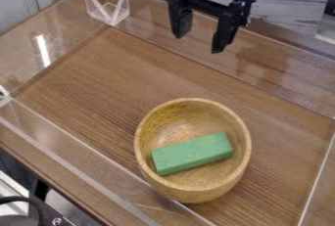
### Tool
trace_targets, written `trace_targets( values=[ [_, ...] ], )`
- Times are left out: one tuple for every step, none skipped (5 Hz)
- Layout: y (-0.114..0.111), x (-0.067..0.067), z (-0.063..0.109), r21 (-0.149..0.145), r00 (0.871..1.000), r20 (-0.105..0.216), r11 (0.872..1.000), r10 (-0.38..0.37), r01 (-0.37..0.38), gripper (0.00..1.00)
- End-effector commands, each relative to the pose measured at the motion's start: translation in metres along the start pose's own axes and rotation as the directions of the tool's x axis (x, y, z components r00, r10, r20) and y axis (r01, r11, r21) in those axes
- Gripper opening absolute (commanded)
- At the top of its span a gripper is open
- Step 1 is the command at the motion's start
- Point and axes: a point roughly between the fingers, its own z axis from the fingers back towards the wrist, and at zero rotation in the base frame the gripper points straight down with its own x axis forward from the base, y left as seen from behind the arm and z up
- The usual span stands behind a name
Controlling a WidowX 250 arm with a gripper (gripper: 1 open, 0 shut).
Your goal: Remove the green block from inside the brown bowl and put it on the table
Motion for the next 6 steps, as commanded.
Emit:
trace_targets(
  values=[
    [-0.007, -0.011, -0.006, 0.000, 0.999, -0.006, 0.999, -0.041, 0.041, 1.00],
    [-0.020, -0.036, -0.009, 0.009, 0.988, 0.027, 0.988, -0.152, 0.151, 1.00],
    [-0.031, -0.055, -0.011, 0.019, 0.975, 0.059, 0.976, -0.216, 0.215, 1.00],
    [-0.037, -0.062, -0.016, 0.022, 0.970, 0.071, 0.973, -0.231, 0.230, 1.00],
    [-0.040, -0.066, -0.020, 0.022, 0.967, 0.076, 0.970, -0.244, 0.243, 1.00],
    [-0.044, -0.069, -0.028, 0.020, 0.962, 0.089, 0.966, -0.259, 0.258, 1.00]
  ],
)
